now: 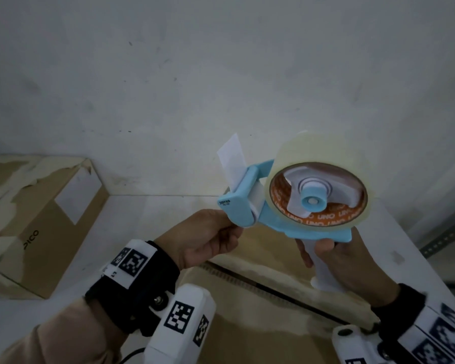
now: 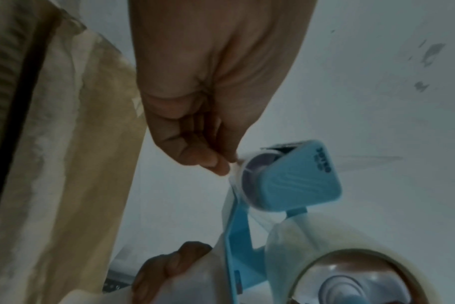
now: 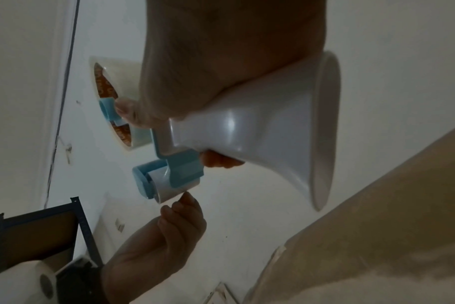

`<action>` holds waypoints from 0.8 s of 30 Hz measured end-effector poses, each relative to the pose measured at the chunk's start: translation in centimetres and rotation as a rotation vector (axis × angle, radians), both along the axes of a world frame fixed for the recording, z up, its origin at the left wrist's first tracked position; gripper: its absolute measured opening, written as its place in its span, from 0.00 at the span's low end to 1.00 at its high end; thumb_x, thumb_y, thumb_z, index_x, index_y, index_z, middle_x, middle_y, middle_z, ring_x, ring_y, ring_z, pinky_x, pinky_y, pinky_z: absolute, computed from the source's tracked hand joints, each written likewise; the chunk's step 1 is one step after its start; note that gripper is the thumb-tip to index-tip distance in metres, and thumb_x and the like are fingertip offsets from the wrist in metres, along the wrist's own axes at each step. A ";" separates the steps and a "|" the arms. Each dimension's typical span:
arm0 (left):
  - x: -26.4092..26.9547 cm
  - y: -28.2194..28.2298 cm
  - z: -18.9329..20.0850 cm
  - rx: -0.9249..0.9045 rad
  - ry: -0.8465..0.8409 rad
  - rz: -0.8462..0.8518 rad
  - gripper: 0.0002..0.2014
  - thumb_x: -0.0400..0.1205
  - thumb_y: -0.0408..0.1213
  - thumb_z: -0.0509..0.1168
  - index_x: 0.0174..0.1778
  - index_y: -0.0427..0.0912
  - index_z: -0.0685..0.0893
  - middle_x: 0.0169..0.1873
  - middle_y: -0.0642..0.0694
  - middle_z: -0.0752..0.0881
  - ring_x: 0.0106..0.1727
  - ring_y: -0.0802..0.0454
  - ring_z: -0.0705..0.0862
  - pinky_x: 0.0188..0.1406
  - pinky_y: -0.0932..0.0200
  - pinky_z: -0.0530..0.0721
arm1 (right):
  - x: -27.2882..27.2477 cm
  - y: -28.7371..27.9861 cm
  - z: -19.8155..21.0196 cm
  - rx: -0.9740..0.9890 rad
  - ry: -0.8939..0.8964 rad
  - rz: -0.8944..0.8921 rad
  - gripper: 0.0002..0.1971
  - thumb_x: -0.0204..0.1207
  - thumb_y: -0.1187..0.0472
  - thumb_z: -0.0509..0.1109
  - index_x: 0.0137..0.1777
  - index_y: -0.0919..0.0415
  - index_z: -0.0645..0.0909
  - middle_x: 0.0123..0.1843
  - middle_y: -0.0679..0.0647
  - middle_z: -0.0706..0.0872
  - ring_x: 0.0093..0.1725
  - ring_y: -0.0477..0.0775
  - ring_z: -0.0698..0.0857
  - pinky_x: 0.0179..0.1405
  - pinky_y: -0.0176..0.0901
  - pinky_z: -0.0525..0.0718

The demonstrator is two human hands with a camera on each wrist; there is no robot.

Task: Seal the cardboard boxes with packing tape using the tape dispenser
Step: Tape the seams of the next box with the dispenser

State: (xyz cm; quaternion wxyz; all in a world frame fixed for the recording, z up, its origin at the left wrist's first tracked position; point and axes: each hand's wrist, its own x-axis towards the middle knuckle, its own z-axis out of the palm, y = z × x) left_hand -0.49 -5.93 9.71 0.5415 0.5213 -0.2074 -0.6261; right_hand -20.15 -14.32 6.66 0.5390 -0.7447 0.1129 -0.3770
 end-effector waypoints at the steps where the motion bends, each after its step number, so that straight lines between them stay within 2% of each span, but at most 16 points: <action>1: 0.0 0.0 -0.1 -0.002 -0.009 0.003 0.12 0.83 0.27 0.55 0.35 0.36 0.80 0.18 0.49 0.80 0.16 0.61 0.76 0.16 0.72 0.76 | 0.1 -0.1 -0.1 0.004 -0.022 0.012 0.21 0.72 0.36 0.65 0.40 0.57 0.79 0.29 0.38 0.80 0.25 0.40 0.77 0.24 0.30 0.77; 3: 0.1 0.0 -0.2 -0.010 -0.072 0.012 0.14 0.83 0.26 0.54 0.34 0.38 0.79 0.17 0.50 0.81 0.17 0.62 0.75 0.17 0.72 0.75 | 0.0 -0.3 -0.5 0.020 -0.026 0.032 0.26 0.72 0.39 0.67 0.44 0.65 0.77 0.32 0.40 0.81 0.26 0.43 0.77 0.26 0.33 0.78; 5: 0.4 -0.1 -0.2 -0.018 -0.165 0.013 0.15 0.84 0.26 0.54 0.34 0.40 0.79 0.18 0.52 0.83 0.21 0.60 0.75 0.19 0.71 0.75 | -0.3 -0.2 -0.8 0.026 -0.014 0.017 0.27 0.72 0.40 0.68 0.48 0.68 0.74 0.35 0.38 0.82 0.26 0.44 0.78 0.27 0.35 0.79; 9: 0.7 -0.1 0.0 -0.046 -0.264 0.029 0.17 0.84 0.25 0.52 0.32 0.40 0.78 0.17 0.54 0.83 0.29 0.55 0.74 0.23 0.70 0.75 | -0.4 -0.1 -1.1 0.002 -0.016 0.001 0.18 0.73 0.43 0.68 0.47 0.59 0.76 0.35 0.36 0.83 0.27 0.43 0.79 0.27 0.34 0.79; 12: 0.8 -0.3 0.2 -0.059 -0.382 0.024 0.19 0.82 0.19 0.51 0.28 0.36 0.77 0.19 0.49 0.81 0.30 0.52 0.73 0.26 0.67 0.74 | -0.5 -0.2 -0.8 -0.013 -0.007 0.015 0.11 0.75 0.45 0.68 0.47 0.51 0.79 0.35 0.36 0.82 0.26 0.42 0.79 0.27 0.33 0.79; 14: 1.3 -0.5 0.1 -0.046 -0.475 0.021 0.19 0.80 0.16 0.53 0.25 0.35 0.75 0.20 0.45 0.78 0.29 0.51 0.72 0.24 0.68 0.75 | -0.7 -0.3 -0.3 -0.006 0.017 0.041 0.14 0.75 0.44 0.67 0.46 0.56 0.79 0.33 0.35 0.82 0.25 0.41 0.78 0.27 0.33 0.78; 16: 2.9 -0.6 -0.2 -0.023 -0.526 0.069 0.16 0.81 0.21 0.58 0.27 0.35 0.76 0.23 0.43 0.76 0.27 0.53 0.73 0.22 0.71 0.76 | -1.3 -0.5 0.5 -0.020 0.061 0.045 0.19 0.75 0.42 0.66 0.42 0.61 0.77 0.31 0.35 0.81 0.25 0.38 0.78 0.27 0.30 0.78; 19: 6.6 0.0 -1.0 0.008 -0.592 0.133 0.10 0.81 0.33 0.62 0.34 0.38 0.82 0.23 0.50 0.78 0.22 0.61 0.76 0.27 0.70 0.78 | -2.9 -1.6 1.1 -0.014 0.101 0.010 0.22 0.71 0.39 0.68 0.38 0.61 0.78 0.30 0.38 0.81 0.25 0.39 0.78 0.26 0.29 0.78; 20: 7.3 0.3 -1.3 0.018 -0.601 0.110 0.10 0.81 0.35 0.62 0.36 0.38 0.82 0.22 0.51 0.79 0.22 0.62 0.77 0.28 0.70 0.79 | -3.4 -2.0 1.3 0.011 0.129 -0.012 0.23 0.68 0.36 0.70 0.39 0.58 0.80 0.30 0.39 0.82 0.26 0.41 0.80 0.25 0.32 0.80; 22: 7.8 0.8 -1.9 0.023 -0.613 0.073 0.10 0.82 0.37 0.61 0.37 0.38 0.83 0.23 0.52 0.79 0.22 0.64 0.78 0.29 0.69 0.80 | -4.1 -2.4 1.0 0.031 0.207 -0.027 0.19 0.62 0.33 0.72 0.39 0.47 0.82 0.31 0.40 0.84 0.30 0.45 0.82 0.29 0.39 0.84; 24: 7.5 1.1 -2.5 0.017 -0.642 0.079 0.11 0.81 0.39 0.62 0.38 0.38 0.83 0.26 0.50 0.80 0.23 0.64 0.79 0.28 0.71 0.81 | -4.2 -2.3 0.4 0.031 0.272 0.004 0.16 0.61 0.34 0.74 0.36 0.44 0.82 0.33 0.42 0.85 0.35 0.48 0.84 0.34 0.43 0.86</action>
